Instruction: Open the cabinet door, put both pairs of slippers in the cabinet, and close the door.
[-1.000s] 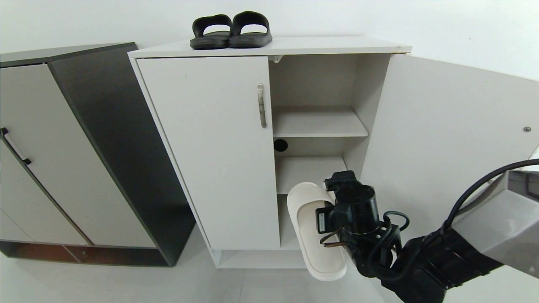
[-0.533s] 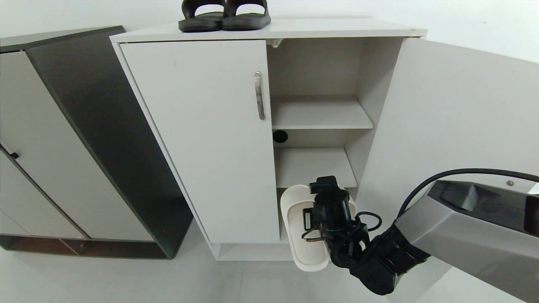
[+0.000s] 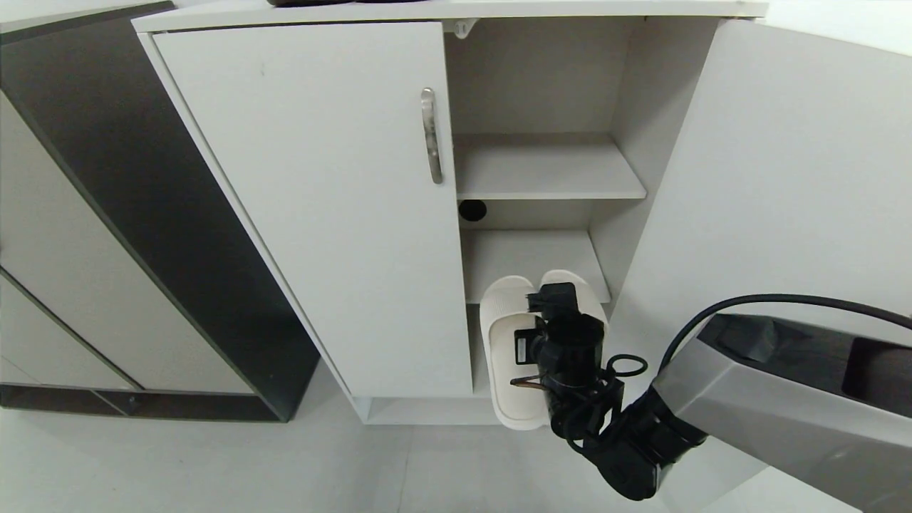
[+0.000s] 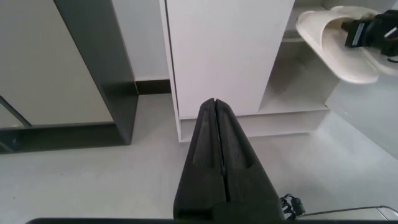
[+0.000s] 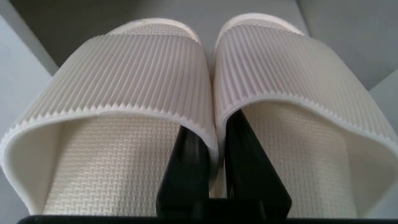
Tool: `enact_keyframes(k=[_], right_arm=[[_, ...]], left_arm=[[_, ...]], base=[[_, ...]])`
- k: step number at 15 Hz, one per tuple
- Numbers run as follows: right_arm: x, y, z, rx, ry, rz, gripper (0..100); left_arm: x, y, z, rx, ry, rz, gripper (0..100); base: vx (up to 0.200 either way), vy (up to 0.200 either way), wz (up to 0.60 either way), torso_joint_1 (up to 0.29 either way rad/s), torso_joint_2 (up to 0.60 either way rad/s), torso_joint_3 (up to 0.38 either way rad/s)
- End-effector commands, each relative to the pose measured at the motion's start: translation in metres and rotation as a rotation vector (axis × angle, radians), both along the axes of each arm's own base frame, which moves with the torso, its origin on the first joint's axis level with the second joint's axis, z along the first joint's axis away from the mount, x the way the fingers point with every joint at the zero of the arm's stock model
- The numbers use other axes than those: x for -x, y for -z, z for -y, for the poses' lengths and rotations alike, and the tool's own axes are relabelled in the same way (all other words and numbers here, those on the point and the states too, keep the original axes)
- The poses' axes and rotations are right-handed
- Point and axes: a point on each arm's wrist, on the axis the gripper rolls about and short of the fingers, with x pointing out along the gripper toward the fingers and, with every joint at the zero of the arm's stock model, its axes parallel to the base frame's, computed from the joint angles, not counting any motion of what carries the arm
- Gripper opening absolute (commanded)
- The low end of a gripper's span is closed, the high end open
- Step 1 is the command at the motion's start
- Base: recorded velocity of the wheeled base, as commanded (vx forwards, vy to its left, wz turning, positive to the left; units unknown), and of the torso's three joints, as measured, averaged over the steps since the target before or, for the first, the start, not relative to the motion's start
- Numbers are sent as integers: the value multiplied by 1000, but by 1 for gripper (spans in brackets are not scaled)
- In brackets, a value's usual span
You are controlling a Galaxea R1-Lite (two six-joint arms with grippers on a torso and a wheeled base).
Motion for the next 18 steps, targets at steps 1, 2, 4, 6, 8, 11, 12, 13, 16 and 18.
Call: enact_keyframes(k=[1,2,4,6,8,11,12,13,16,18], right_arm=[[-1,17,-1,28,-4,-21,0],[-1,19,-1,30,-4,-23,0],[-2,20,-1,30,-1,-23,0],[-2,19,0,28,1,-21,0],[-2,19,0,29,1,-21,0],[-3,18,0,28,2,-20,0],[-3,18,0,27,2,-20,0],[-2,19,0,29,2,-21,0],[-3,19,0,25,2,-20,0],[-4,19,1,24,6,-20,0]], left_arm=[[0,0,0,0,0,-1,0],[0,0,0,0,0,-1,0],[0,0,0,-1,0,-1,0],[0,0,0,-1,-1,-1,0],[0,0,0,-1,-1,-1,0],[0,0,0,-1,2,-1,0],[0,0,0,-1,0,-1,0],[0,0,0,-1,0,-1,0],[0,0,0,-1,-1,-1,0],[0,0,0,-1,-1,-1,0]], base=[[0,0,0,0,0,0],[0,0,0,0,0,0],[0,0,0,0,0,0],[200,0,0,0,7,-2],[200,0,0,-10,-2,2],[200,0,0,6,5,1],[200,0,0,2,-2,7],[200,0,0,2,-7,2],[133,0,0,0,2,0],[0,0,0,0,0,0]])
